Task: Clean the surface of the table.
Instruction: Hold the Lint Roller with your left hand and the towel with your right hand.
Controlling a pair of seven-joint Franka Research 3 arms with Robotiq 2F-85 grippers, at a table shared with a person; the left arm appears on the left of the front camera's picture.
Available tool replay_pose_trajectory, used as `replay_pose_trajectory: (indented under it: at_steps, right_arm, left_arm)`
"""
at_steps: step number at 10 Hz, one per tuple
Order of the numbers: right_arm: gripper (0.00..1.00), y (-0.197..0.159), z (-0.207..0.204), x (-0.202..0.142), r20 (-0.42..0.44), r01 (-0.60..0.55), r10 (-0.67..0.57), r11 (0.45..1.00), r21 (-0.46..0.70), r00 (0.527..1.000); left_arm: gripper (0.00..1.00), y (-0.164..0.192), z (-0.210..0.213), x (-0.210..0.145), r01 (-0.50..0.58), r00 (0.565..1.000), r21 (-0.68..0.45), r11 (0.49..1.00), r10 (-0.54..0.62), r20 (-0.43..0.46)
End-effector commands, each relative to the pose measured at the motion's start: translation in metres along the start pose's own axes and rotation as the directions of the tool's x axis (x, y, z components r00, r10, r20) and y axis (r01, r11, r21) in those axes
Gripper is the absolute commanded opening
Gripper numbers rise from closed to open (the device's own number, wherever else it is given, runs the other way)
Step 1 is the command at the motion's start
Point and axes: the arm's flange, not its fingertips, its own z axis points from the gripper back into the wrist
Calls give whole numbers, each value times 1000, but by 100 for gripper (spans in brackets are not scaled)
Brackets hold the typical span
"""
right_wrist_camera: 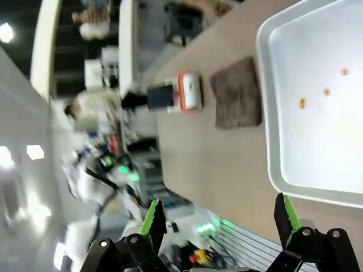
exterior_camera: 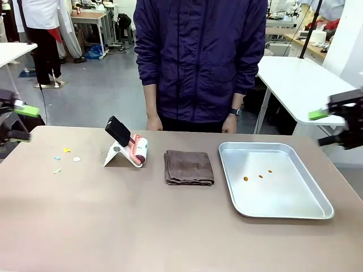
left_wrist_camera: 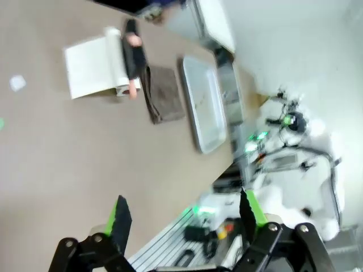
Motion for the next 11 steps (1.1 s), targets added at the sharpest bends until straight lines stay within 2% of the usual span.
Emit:
replay_pose_trajectory:
  at_steps: [1, 2, 3, 5, 6, 11]
  right_arm:
    - [100, -55, 14, -21, 108, 116, -125, 989, 88, 986]
    - [100, -81, 25, -16, 143, 162, -183, 976, 147, 973]
    - [100, -100, 30, -13, 165, 188, -221, 963, 193, 961]
    - [100, -121, 34, -9, 215, 211, -254, 956, 202, 943]
    - [100, -102, 60, 16, 177, 247, -272, 957, 154, 946]
    - [100, -102, 60, 16, 177, 247, -272, 957, 154, 946]
  left_arm:
    - [100, 52, 14, -5, -101, 988, -136, 986, 115, 99]
    - [100, 64, 8, -12, -159, 970, -177, 971, 188, 157]
    - [100, 67, -2, -17, -204, 956, -207, 957, 240, 168]
    - [100, 69, -8, -22, -237, 934, -199, 951, 280, 221]
    - [100, 83, 22, -4, -244, 944, -194, 950, 279, 176]
    - [100, 83, 22, -4, -244, 944, -194, 950, 279, 176]
